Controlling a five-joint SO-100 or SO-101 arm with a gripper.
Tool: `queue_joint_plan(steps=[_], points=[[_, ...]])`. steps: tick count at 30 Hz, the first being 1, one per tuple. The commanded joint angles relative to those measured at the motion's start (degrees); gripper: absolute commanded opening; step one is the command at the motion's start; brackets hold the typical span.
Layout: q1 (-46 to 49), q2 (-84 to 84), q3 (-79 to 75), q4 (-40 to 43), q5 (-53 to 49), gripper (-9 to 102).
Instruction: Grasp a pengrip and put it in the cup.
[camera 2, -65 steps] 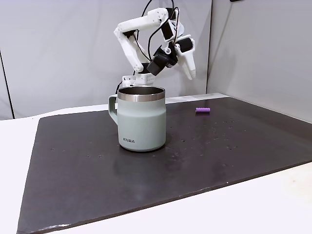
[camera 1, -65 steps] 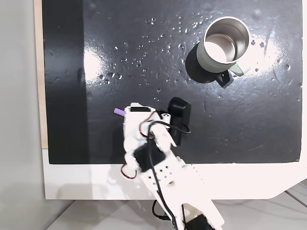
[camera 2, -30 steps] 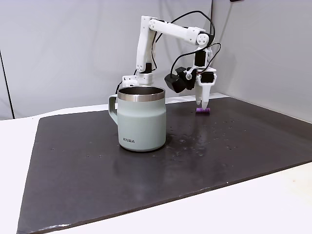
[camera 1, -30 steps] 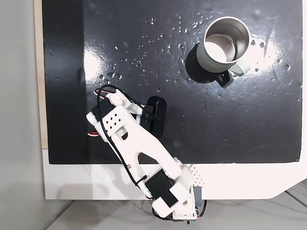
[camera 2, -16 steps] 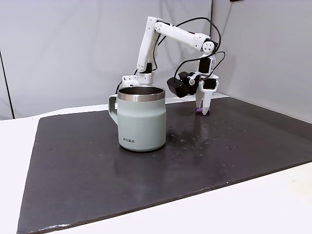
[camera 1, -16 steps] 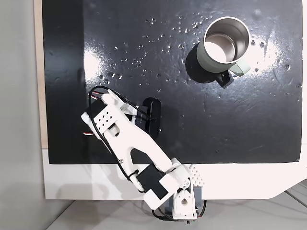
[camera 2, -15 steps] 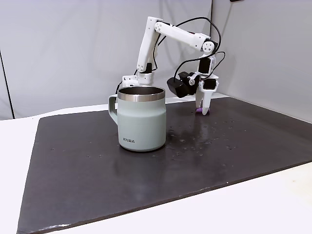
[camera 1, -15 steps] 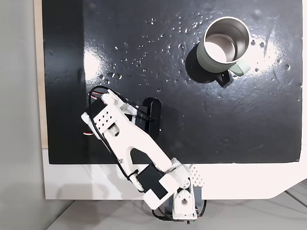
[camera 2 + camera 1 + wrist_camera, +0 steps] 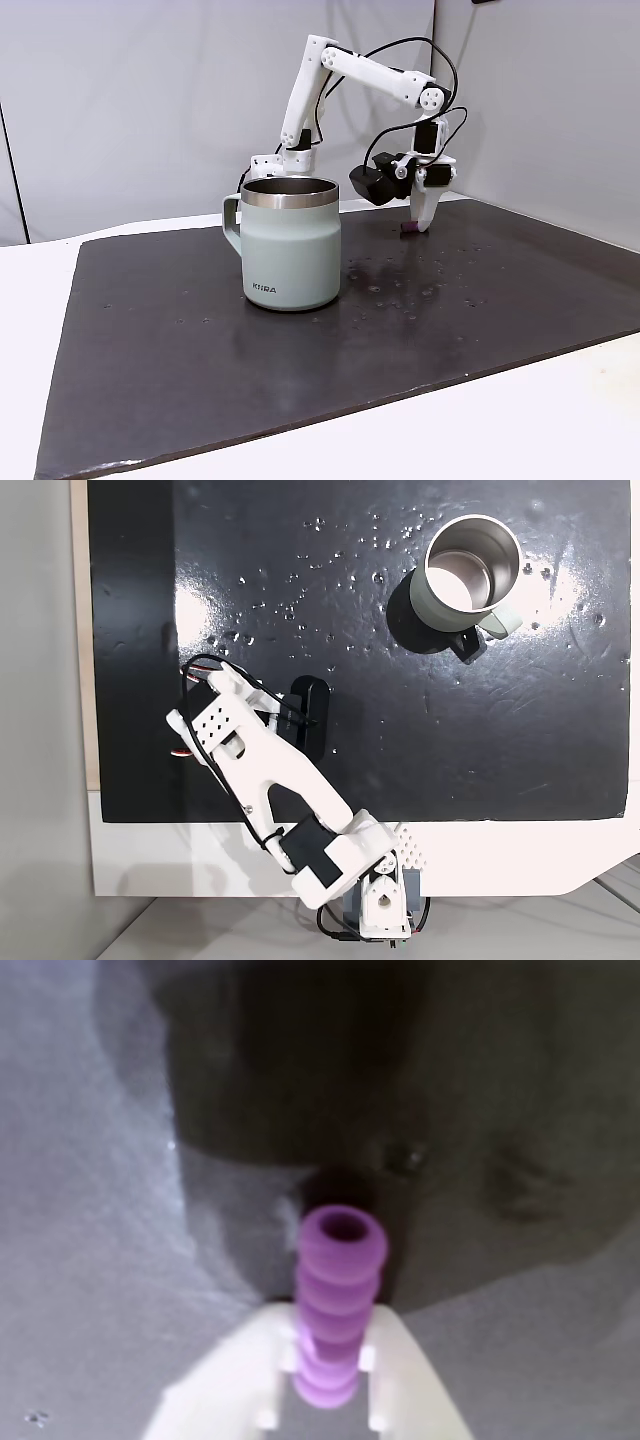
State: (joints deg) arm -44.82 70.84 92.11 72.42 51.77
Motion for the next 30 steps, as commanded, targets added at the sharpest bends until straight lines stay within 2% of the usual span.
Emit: queue_joint_plan(steps=[1, 12, 17, 22, 30], points=[[1.05, 0.97, -0.7, 0.97, -0.44, 2], [2.02, 9.23, -1.67, 3.52, -2.29, 0], [3.69, 14.5, -8.0, 13.1, -7.91, 0], [11.34, 22.32, -8.17, 17.05, -13.97, 0], [28.56, 36.12, -8.35, 18.37, -32.43, 0]])
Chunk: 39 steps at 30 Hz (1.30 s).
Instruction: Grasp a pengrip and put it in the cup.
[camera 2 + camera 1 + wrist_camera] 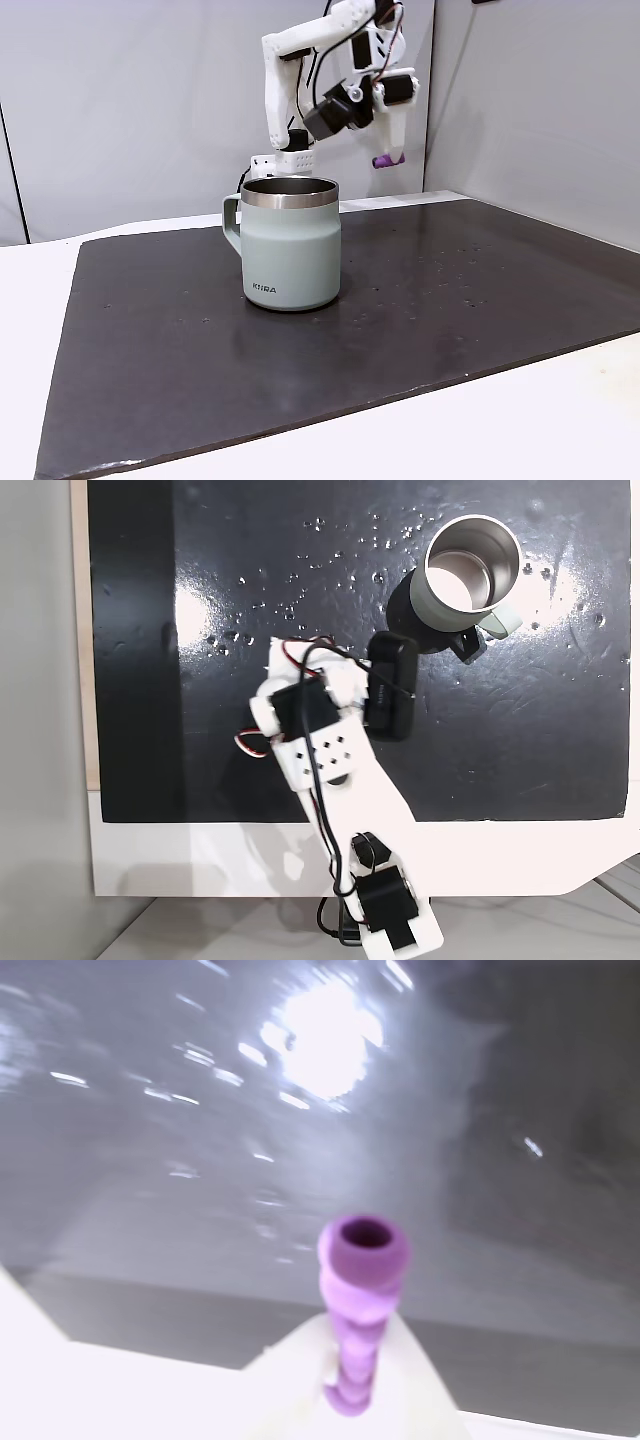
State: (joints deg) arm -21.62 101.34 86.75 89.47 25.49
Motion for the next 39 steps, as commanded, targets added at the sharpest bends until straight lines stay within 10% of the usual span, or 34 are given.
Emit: queue_joint_plan(steps=[1, 15, 34, 39], points=[[7.38, 6.77, -3.08, 1.41, -8.26, 0], [30.15, 4.92, -9.49, -8.53, -28.21, 0], [28.92, 4.22, -3.78, -26.54, -32.34, 0], [28.92, 5.89, -1.41, -26.63, -31.82, 19]])
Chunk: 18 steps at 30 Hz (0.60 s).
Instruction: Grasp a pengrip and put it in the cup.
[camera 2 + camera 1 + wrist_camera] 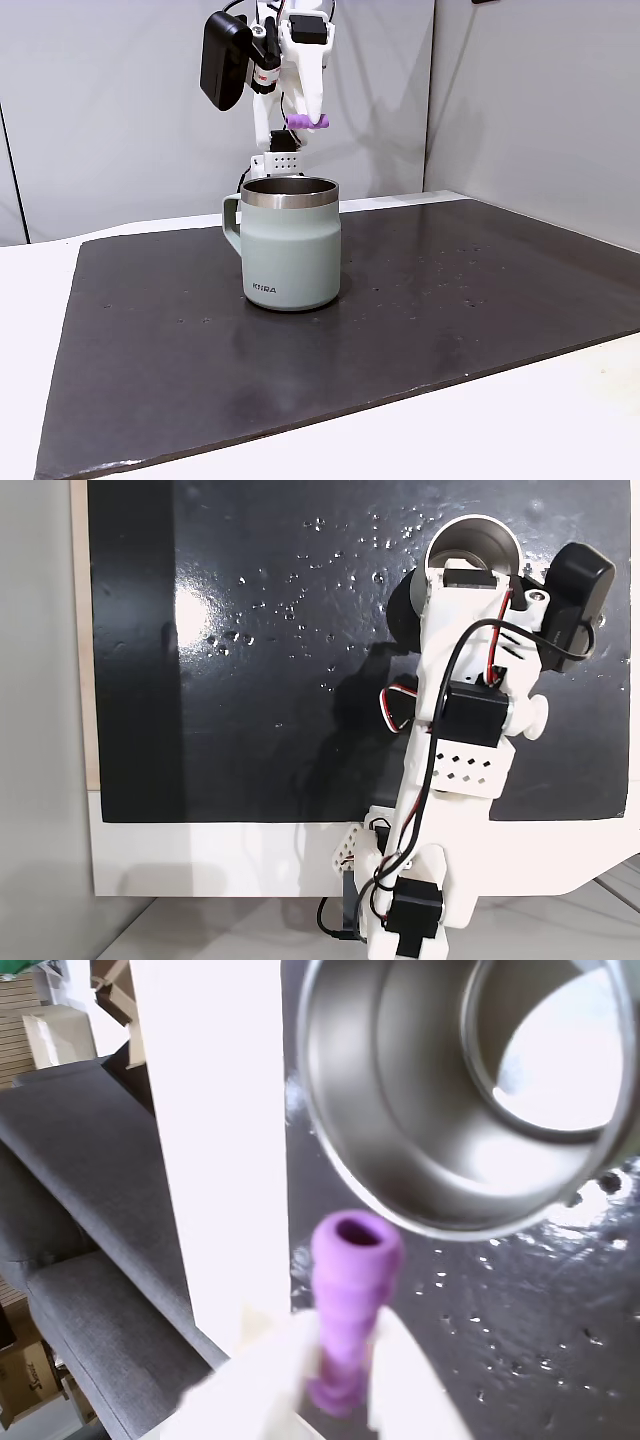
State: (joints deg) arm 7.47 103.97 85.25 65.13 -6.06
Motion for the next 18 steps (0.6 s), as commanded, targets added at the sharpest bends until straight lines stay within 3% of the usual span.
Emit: queue_joint_plan(steps=[1, 7, 18], points=[[-0.18, 3.52, 0.53, -2.37, -0.18, 23], [0.18, 3.78, 1.23, -2.37, 0.53, 34], [0.09, 3.69, 1.23, -3.16, 0.53, 34]])
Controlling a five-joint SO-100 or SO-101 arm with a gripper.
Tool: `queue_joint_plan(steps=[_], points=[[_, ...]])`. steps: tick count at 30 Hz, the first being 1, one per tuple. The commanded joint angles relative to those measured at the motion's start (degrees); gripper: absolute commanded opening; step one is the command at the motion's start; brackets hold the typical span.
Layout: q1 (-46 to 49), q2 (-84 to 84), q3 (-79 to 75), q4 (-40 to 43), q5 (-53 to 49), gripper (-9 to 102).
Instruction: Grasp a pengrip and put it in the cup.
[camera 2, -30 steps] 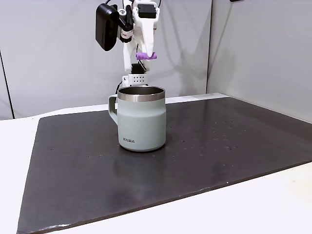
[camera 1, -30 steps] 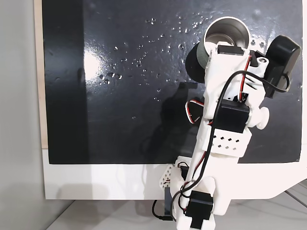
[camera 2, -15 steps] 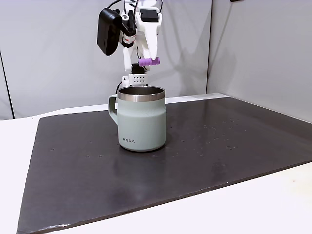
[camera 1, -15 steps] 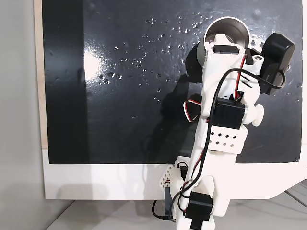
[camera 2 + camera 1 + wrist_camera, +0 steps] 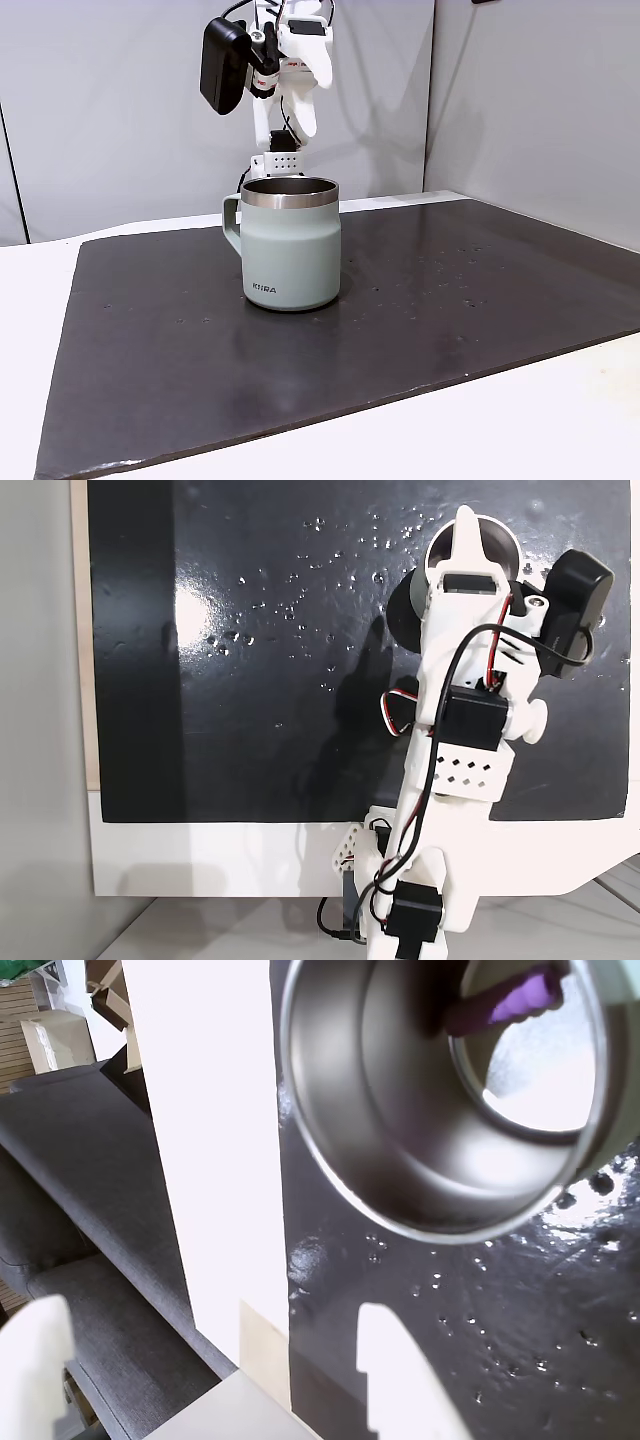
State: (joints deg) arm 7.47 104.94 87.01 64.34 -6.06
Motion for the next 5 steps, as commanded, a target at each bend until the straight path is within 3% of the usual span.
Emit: queue_joint_plan(steps=[1, 5], points=[[0.09, 2.72, -0.53, -2.37, 0.53, 34], [0.09, 2.72, -0.53, -2.37, 0.53, 34]])
